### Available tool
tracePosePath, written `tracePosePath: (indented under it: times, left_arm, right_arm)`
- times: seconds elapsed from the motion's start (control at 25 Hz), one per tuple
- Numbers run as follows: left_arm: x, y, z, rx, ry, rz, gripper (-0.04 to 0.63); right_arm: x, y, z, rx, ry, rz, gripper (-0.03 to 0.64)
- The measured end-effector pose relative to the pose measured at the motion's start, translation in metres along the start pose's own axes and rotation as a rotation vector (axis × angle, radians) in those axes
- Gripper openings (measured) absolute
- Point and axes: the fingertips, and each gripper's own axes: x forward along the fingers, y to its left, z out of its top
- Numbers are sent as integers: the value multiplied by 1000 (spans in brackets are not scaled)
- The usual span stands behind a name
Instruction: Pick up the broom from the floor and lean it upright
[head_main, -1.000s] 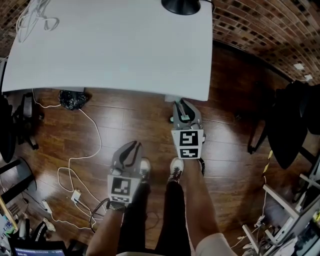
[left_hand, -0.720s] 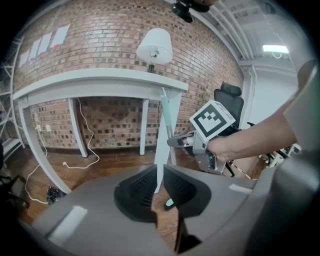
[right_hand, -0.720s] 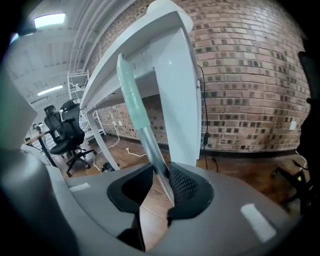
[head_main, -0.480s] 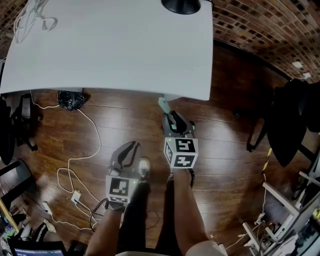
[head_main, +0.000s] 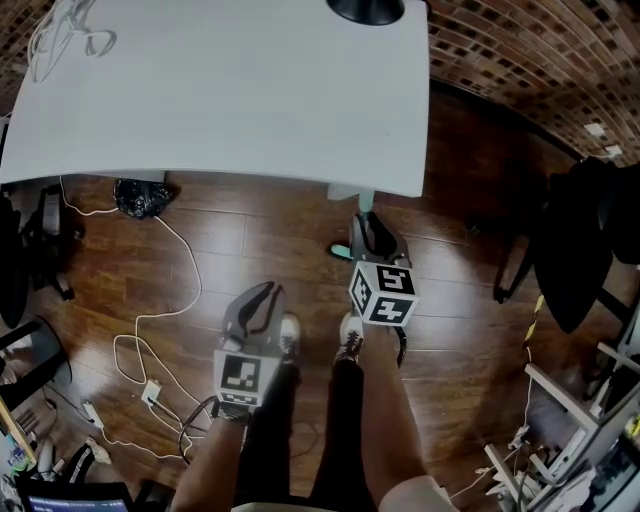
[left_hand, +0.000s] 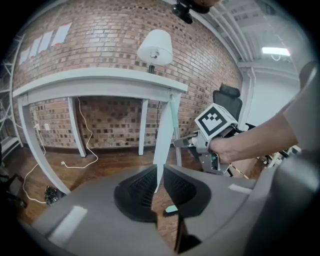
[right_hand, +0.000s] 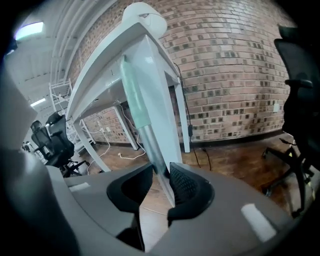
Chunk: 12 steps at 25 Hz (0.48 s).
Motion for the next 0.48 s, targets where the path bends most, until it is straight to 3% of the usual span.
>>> tracePosePath:
  times: [0.48]
  left_arm:
    - [7, -1, 2, -5, -12, 9, 35]
  right_arm:
    - [-1, 1, 0, -73, -48, 19, 117]
